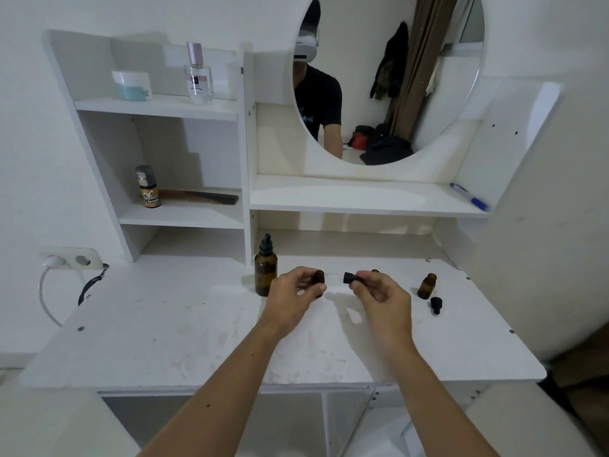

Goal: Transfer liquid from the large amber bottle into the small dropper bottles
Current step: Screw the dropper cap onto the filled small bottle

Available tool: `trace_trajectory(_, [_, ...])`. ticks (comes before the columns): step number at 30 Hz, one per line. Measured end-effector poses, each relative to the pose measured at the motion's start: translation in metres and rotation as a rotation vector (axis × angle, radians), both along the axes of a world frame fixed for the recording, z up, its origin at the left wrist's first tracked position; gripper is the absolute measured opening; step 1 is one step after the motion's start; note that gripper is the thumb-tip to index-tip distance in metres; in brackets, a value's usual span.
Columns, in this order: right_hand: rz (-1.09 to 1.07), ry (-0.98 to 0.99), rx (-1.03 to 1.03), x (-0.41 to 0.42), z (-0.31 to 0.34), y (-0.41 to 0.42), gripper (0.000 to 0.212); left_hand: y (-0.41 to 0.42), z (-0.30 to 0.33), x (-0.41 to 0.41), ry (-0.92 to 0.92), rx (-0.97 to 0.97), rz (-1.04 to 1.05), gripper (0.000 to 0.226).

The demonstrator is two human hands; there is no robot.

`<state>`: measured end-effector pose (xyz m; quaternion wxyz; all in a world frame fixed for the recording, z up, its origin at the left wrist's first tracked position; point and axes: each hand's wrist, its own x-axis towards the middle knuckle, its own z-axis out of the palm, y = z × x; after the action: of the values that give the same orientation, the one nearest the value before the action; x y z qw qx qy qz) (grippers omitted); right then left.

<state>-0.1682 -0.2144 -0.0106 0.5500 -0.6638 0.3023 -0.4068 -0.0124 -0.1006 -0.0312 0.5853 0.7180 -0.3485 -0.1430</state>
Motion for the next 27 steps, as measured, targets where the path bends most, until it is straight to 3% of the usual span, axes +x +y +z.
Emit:
trace_trajectory(4, [0.053,-0.052,-0.061,0.015,0.020,-0.007,0.021,-0.001,-0.001,0.001,0.029,-0.019,-0.004,0.028])
trace_trajectory(19, [0.156,0.143,-0.536,0.032,0.034,-0.016,0.024,0.000,-0.002,0.003,0.029,-0.041,-0.033,0.026])
trace_trajectory(27, [0.294,0.228,-0.419,0.044,0.021,-0.019,0.028,0.001,0.000,0.003,0.024,-0.036,-0.041,0.029])
